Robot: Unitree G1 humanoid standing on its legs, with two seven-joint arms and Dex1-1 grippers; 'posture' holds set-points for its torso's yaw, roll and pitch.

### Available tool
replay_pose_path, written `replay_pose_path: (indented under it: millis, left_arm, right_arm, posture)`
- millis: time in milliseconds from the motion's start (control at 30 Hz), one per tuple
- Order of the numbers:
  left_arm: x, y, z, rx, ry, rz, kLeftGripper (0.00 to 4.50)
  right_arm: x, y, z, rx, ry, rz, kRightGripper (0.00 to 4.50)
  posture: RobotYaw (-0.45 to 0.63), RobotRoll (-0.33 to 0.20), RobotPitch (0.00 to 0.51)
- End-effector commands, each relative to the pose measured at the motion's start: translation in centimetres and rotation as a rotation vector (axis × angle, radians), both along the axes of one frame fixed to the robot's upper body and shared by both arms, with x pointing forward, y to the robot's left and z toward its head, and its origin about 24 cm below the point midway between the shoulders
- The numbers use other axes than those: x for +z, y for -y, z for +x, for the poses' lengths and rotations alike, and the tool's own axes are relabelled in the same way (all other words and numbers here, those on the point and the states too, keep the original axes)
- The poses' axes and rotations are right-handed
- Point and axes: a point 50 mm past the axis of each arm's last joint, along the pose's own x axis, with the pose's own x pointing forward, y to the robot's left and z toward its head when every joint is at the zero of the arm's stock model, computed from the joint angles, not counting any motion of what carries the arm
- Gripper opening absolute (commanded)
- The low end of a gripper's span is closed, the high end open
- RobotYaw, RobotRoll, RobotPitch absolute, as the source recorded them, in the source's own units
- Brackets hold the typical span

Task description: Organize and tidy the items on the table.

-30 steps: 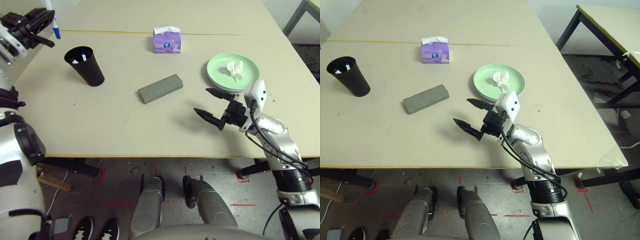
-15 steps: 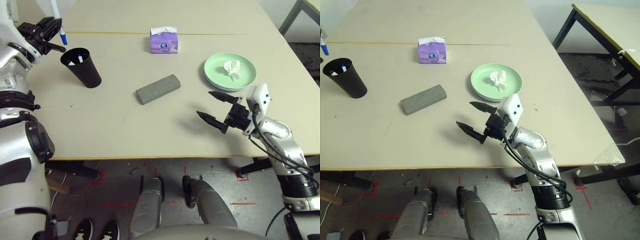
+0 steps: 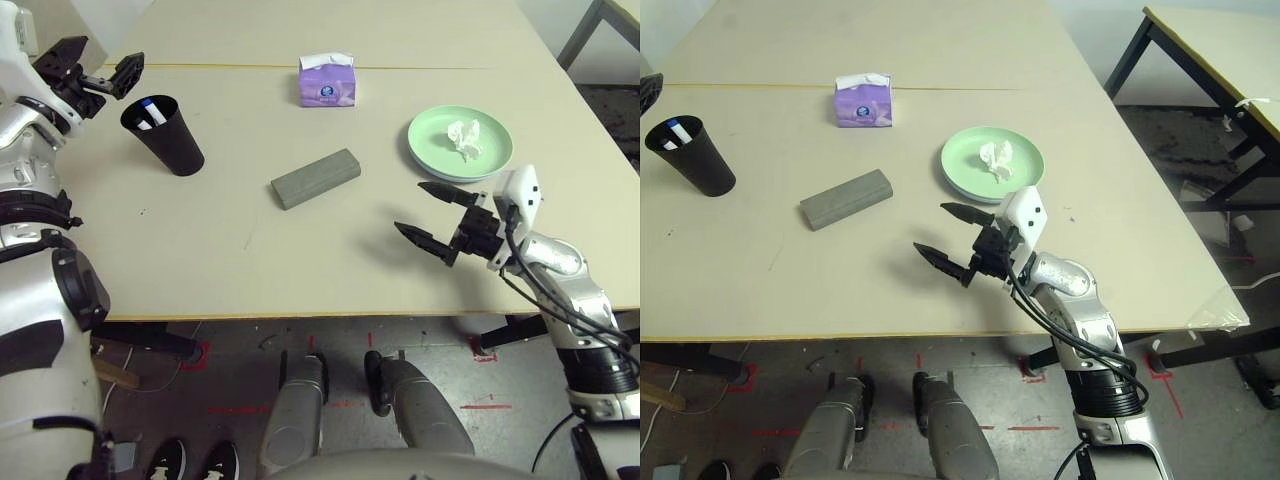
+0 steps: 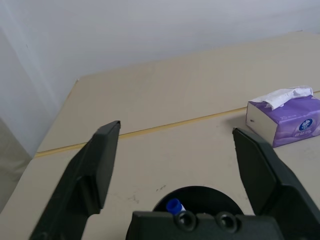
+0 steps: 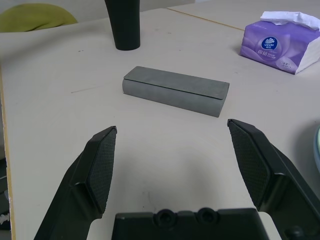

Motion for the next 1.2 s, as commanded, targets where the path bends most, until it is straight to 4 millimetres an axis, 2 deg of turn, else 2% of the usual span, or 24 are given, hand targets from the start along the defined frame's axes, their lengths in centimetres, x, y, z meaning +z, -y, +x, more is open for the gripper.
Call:
replay_pose_path:
  millis: [33,167,233,300,400,467,500,533,633,700,767,833,933,1067,1200]
  left_arm:
    - [0.4,-0.5,-0.4,0.006,0.01,-0.015,4.46]
    - [0.9,-0.6,-0.6,-0.037,0.017,-0.044,4.46]
    - [1.3,-0.5,-0.8,-0.066,0.03,-0.069,4.46]
    - [1.9,-0.7,-1.1,-0.071,0.067,-0.102,4.46]
    - [3.2,-1.8,-2.2,-0.033,0.158,-0.164,4.46]
    - [3.7,-3.2,-3.5,0.033,0.213,-0.187,4.46]
    - [3.8,-3.5,-3.9,0.054,0.227,-0.191,4.46]
    - [3.5,-4.5,-4.7,0.109,0.244,-0.194,4.46]
    - [1.2,-7.5,-7.9,0.3,0.258,-0.183,4.46]
    - [-0.6,-8.5,-9.5,0.371,0.242,-0.166,4.46]
    - [-3.4,-8.9,-11.1,0.416,0.196,-0.155,4.46]
    - [-6.4,-8.6,-12.5,0.435,0.13,-0.149,4.46]
    - [-10.4,-7.3,-13.4,0.404,0.022,-0.15,4.46]
    - [-13.2,-5.2,-13.2,0.343,-0.059,-0.186,4.46]
    - [-14.5,-3.7,-12.8,0.305,-0.117,-0.183,4.46]
  right_arm:
    - [0.2,0.0,-0.1,0.003,0.0,0.014,4.5]
    - [1.1,-0.5,-0.5,0.064,-0.005,0.095,4.5]
    - [2.7,-0.7,-0.5,0.068,0.017,0.168,4.5]
    - [5.1,-0.2,-0.1,0.019,0.064,0.24,4.5]
    - [9.1,2.1,1.1,-0.147,0.14,0.328,4.5]
    - [10.7,5.1,1.7,-0.32,0.177,0.333,4.5]
    - [11.1,6.0,1.8,-0.371,0.184,0.33,4.5]
    - [10.9,7.9,1.9,-0.479,0.184,0.302,4.5]
    - [8.6,14.1,1.2,-0.804,0.162,0.2,4.5]
    - [7.0,16.4,0.3,-0.936,0.147,0.161,4.5]
    - [4.9,17.8,-1.0,-1.036,0.124,0.155,4.5]
    - [2.8,18.2,-2.0,-1.087,0.102,0.142,4.5]
    - [0.5,17.9,-2.6,-1.102,0.074,0.132,4.5]
    - [-0.7,17.0,-2.3,-1.095,0.06,0.125,4.5]
    - [-1.0,16.9,-2.1,-1.118,0.074,0.132,4.5]
  posture:
    - [-0.03,0.0,0.223]
    - [-0.03,0.0,0.224]
    - [-0.04,0.0,0.224]
    - [-0.05,0.0,0.225]
    - [-0.05,0.0,0.226]
    - [-0.05,0.0,0.228]
    - [-0.05,0.0,0.229]
    - [-0.05,0.0,0.232]
    - [-0.04,0.0,0.238]
    - [-0.03,0.0,0.244]
    - [-0.02,0.0,0.253]
    - [0.0,0.0,0.257]
    - [0.01,0.0,0.264]
    - [0.01,0.0,0.267]
    - [0.0,0.0,0.27]
